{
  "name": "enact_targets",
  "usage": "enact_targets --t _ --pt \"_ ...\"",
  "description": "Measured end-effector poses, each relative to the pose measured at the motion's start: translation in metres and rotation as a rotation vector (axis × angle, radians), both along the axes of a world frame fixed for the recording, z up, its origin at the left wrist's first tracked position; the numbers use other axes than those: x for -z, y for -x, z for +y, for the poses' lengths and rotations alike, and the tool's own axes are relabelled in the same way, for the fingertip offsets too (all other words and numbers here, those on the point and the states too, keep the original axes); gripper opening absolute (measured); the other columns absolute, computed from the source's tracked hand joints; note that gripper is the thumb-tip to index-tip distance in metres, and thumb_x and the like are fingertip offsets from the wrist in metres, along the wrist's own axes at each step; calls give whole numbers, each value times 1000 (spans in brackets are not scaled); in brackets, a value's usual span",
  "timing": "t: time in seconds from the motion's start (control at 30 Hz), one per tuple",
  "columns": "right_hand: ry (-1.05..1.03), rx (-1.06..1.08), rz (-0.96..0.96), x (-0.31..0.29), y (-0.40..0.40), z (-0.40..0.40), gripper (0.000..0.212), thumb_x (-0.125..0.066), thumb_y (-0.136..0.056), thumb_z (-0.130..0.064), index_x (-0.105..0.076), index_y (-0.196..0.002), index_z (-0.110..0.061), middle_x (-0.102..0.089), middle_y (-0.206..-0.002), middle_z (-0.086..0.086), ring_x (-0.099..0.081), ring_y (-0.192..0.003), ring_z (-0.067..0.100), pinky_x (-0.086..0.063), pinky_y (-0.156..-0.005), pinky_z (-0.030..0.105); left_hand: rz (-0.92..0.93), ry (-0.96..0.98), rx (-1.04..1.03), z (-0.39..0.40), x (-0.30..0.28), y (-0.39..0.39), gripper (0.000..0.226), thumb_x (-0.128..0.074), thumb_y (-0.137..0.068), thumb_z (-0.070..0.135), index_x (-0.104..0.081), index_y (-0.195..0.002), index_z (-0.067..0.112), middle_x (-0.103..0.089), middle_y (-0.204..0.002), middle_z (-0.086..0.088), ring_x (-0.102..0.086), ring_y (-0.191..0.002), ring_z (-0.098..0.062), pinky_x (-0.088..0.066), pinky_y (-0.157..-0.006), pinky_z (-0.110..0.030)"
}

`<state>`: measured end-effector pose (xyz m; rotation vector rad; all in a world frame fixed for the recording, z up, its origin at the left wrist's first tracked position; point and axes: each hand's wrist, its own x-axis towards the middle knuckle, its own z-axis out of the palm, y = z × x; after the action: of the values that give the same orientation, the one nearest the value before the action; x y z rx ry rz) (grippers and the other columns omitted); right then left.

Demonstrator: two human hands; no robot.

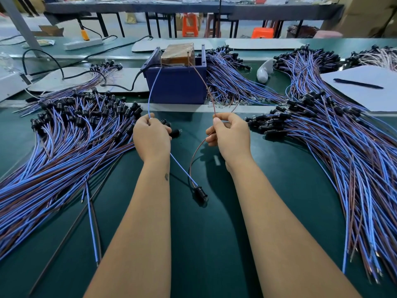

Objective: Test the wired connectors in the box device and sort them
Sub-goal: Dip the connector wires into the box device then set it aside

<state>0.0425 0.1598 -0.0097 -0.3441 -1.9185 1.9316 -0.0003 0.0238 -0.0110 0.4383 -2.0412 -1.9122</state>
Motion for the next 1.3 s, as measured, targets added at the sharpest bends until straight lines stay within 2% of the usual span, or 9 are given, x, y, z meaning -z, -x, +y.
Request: enact_targets --t 0.27,0.77,0.87,1.0,1.1,1.2,1.3 --pt "-42 4 -18 1 3 -1 12 -47 -99 -8 -58 -101 -14 -64 -69 6 -57 -45 9 -51 -49 23 2 -13 26 1 0 -1 26 -36 -96 11 -55 -104 26 -62 -58 5 -50 -43 -8 -49 -64 -34" --pt "-55 20 -40 -1 2 0 13 -47 -101 -9 -58 -103 -14 -64 -71 6 -59 -46 8 -54 -52 24 2 -4 7 1 0 -1 27 -36 -95 10 -55 -108 25 -61 -55 8 -50 -38 0 -53 -63 -33" --pt "-54 30 -37 -1 1 -1 14 -47 -100 -9 -59 -105 -12 -65 -71 6 -59 -46 9 -54 -52 24 7 -7 12 2 1 0 26 -36 -95 12 -56 -108 24 -61 -51 9 -53 -44 -3 -51 -62 -31" --pt "-45 19 8 -3 -1 -2 14 -50 -98 -9 -60 -93 -19 -64 -66 3 -54 -45 9 -48 -48 23 13 100 152 13 3 -6 26 -38 -93 15 -61 -105 21 -64 -53 9 -52 -54 -14 -46 -61 -31" --pt "-96 -15 24 -2 -3 -5 17 -54 -95 -9 -61 -85 -21 -63 -62 2 -52 -44 8 -43 -45 21 38 177 313 27 2 -14 24 -42 -94 20 -65 -95 27 -66 -60 10 -50 -52 -9 -45 -60 -31" --pt "-198 -39 19 0 -2 -7 18 -58 -92 -10 -63 -79 -21 -63 -60 2 -52 -46 12 -47 -50 30 66 174 382 36 -1 -19 25 -48 -90 22 -68 -80 33 -59 -56 18 -43 -46 0 -38 -56 -27" --pt "-246 -84 -4 0 -3 -9 17 -60 -92 -12 -65 -78 -22 -63 -59 1 -53 -48 17 -49 -58 40 63 81 406 34 -3 -19 22 -54 -88 24 -73 -76 25 -66 -71 11 -54 -67 -9 -44 -69 -30"
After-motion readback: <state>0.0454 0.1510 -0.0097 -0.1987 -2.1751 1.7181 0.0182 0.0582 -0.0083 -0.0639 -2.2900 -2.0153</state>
